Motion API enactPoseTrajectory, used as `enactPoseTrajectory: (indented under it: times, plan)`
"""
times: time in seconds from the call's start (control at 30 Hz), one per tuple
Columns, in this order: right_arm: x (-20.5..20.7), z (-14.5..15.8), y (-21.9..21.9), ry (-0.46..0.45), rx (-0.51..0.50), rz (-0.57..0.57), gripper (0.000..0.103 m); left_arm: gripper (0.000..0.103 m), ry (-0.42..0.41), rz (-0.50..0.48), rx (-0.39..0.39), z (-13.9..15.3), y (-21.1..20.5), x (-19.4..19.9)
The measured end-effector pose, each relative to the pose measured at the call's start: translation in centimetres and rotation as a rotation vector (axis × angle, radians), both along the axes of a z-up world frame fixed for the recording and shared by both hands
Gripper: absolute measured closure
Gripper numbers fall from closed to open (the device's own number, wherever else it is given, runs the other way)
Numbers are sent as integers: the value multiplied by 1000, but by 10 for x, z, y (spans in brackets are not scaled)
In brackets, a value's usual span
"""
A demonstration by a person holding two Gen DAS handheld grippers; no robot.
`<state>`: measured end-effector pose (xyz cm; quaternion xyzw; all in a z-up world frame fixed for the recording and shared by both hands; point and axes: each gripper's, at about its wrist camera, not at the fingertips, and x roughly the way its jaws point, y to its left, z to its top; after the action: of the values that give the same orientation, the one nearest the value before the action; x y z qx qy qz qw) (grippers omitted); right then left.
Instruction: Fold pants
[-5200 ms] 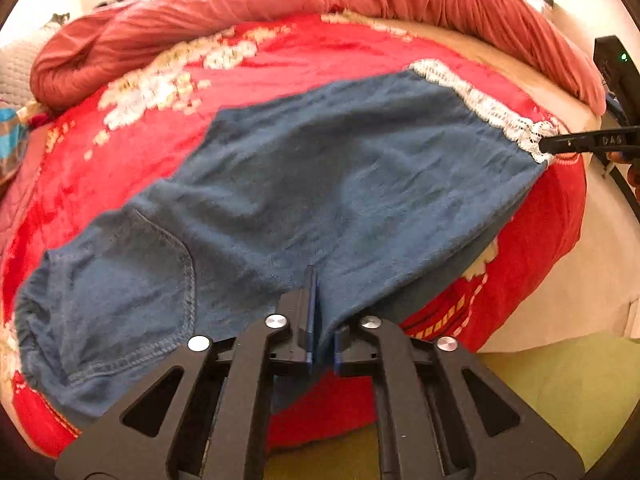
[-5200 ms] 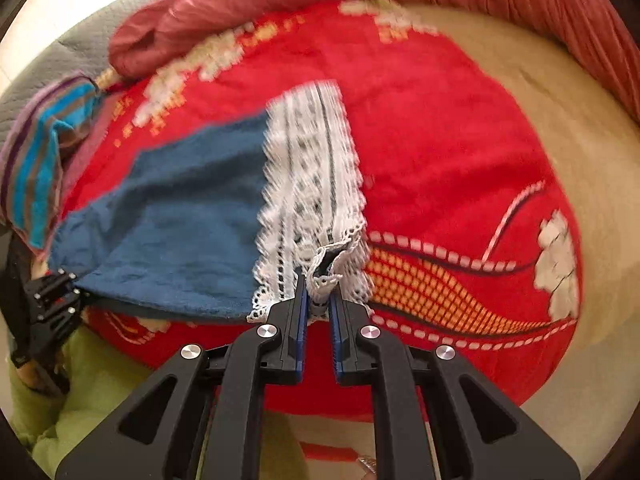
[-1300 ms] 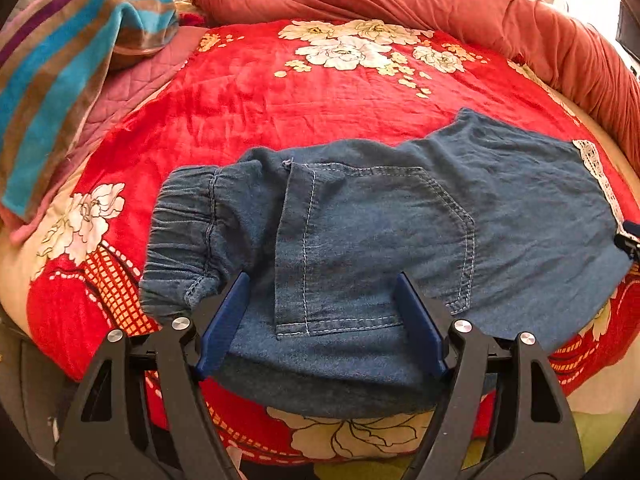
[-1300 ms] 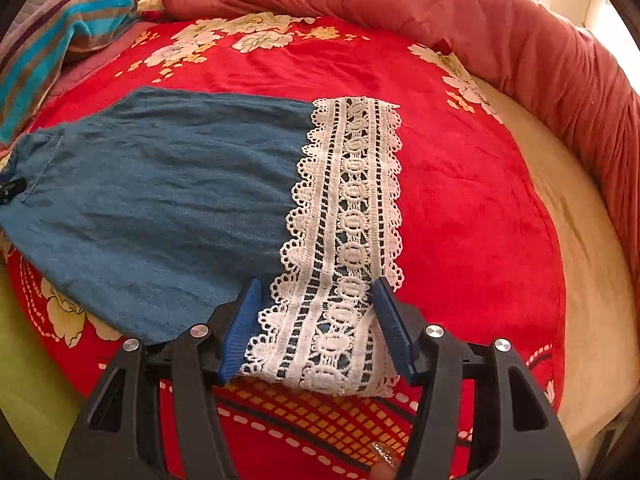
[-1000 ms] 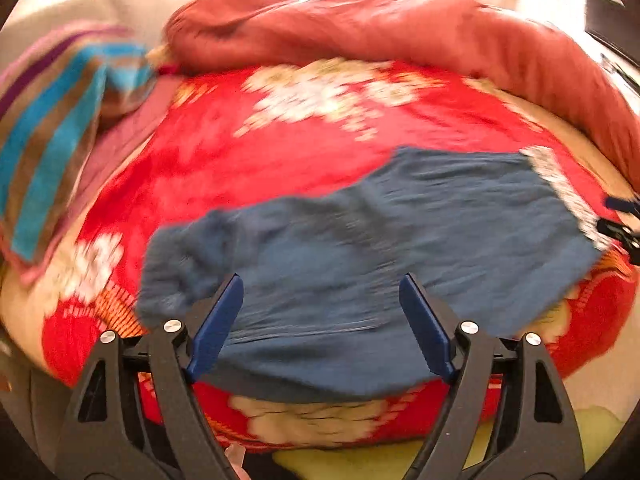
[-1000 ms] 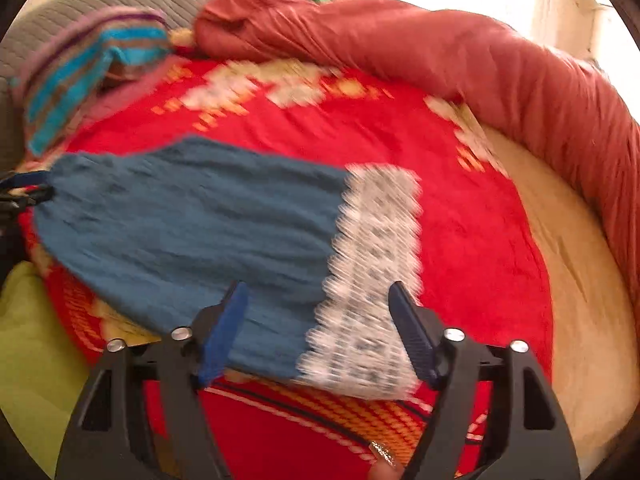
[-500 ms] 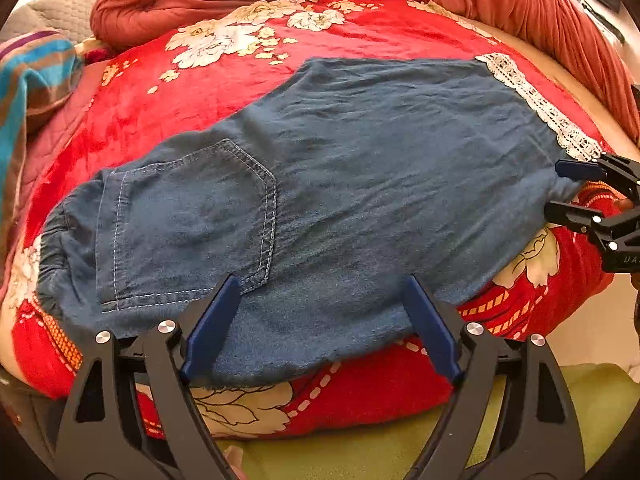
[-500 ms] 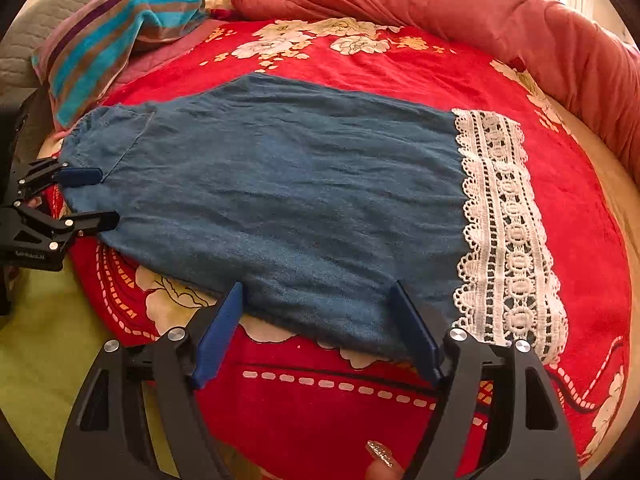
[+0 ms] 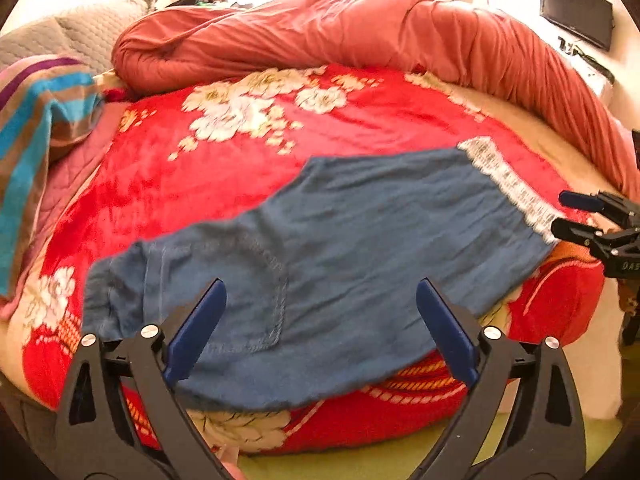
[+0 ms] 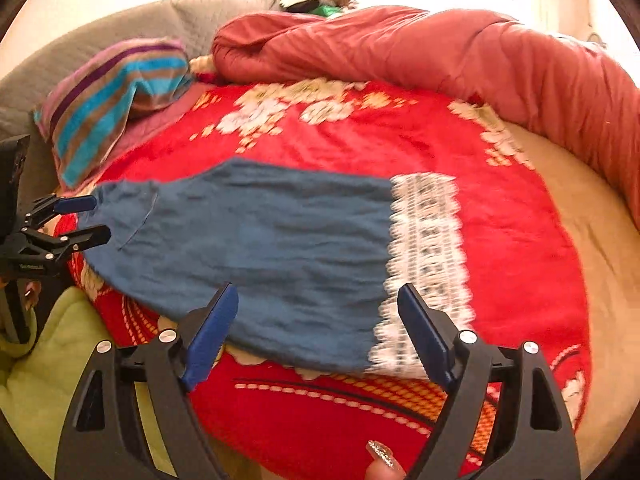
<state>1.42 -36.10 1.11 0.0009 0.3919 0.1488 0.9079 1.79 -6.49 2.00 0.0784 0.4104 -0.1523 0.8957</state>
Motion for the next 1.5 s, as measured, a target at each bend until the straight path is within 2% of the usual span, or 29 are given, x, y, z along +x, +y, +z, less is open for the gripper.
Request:
enactPoseTrajectory:
  times: [0.23, 0.53, 0.93, 1.5]
  plan:
    - [-4, 13, -30, -45, 20, -77, 17, 10, -28, -85, 3, 23, -42, 18]
    - [-5, 18, -49, -67, 25, -130, 17, 10, -44, -134, 29, 30, -80, 27]
    - [-5, 1, -61, -33, 37, -165, 16, 10, -16, -157, 62, 17, -108, 37]
    - [7, -31, -69, 39, 90, -167, 16, 10, 73, -168, 98, -19, -128, 70]
